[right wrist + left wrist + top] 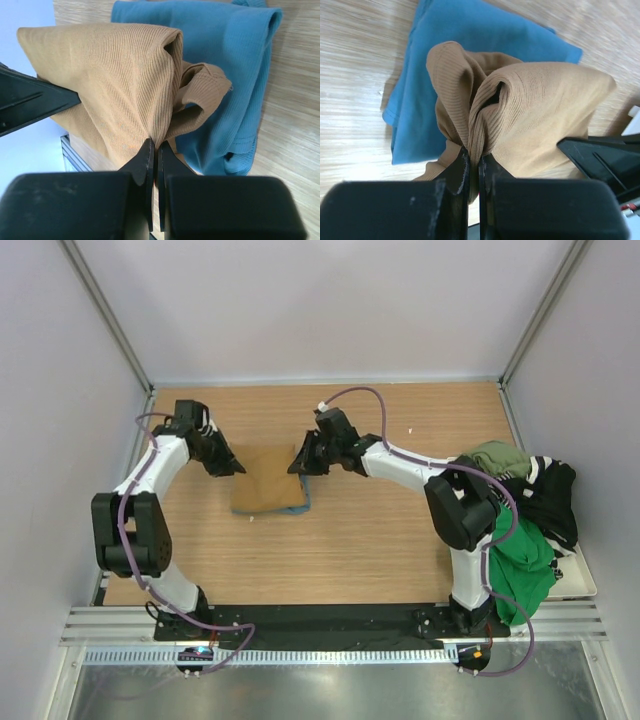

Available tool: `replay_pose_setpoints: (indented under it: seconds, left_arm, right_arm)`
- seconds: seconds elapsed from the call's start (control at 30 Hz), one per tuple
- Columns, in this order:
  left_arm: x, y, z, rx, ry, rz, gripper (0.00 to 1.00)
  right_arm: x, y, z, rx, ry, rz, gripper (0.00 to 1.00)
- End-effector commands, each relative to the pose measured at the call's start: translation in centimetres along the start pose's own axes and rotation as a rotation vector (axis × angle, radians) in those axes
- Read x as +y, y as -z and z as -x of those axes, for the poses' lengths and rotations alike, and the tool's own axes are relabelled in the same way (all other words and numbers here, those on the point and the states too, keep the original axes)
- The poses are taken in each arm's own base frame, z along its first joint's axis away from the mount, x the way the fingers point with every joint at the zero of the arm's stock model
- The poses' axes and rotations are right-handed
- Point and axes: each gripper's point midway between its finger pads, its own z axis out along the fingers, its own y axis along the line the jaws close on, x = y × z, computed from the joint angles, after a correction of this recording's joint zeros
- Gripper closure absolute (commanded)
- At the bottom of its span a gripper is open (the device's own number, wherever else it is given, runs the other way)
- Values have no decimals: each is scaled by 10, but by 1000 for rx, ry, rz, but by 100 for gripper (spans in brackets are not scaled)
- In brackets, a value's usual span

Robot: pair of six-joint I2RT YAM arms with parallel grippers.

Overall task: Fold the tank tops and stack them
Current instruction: Neatly place the folded tank top to the corner

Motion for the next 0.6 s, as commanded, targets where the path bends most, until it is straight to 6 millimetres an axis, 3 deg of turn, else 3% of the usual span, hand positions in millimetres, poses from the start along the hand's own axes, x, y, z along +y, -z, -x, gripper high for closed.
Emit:
replay_pose_setpoints:
  seconds: [0.0,0.3,0.47,0.53,0.57]
  left_arm:
    - [3,-14,19,-26,-5,13,100]
    - [29,-61,25,22,12,82,97]
    - [30,-60,28,-2,0,87,89]
    - [25,-51,31,-35,-9,72,83]
    - [24,-48,30,-46,-8,71,76]
  right_arm:
    - [14,-4,17,-55,4,33,99]
    - [-34,-27,10,-61,-4,-105,99]
    - [-51,-37,1,-39,-13,-123,94]
    - [-50,-35,1,-43,-9,-114,82]
    - [-44,-31,6,-57,-2,-101,78]
